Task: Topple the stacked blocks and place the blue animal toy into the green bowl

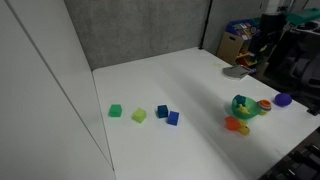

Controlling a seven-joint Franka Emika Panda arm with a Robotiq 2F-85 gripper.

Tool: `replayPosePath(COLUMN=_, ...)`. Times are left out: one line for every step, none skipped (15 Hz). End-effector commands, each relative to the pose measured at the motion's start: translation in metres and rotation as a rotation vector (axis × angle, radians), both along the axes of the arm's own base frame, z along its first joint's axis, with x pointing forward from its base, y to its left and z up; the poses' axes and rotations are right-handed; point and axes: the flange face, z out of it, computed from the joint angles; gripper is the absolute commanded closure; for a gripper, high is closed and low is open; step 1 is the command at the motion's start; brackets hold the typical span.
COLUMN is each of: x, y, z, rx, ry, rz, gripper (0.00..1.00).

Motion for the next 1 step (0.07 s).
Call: replayPosePath(x=-0.0026, y=0.0015, z=0.0032, rx=0.001, ry=-0.003, rz=0.002, gripper=0.00)
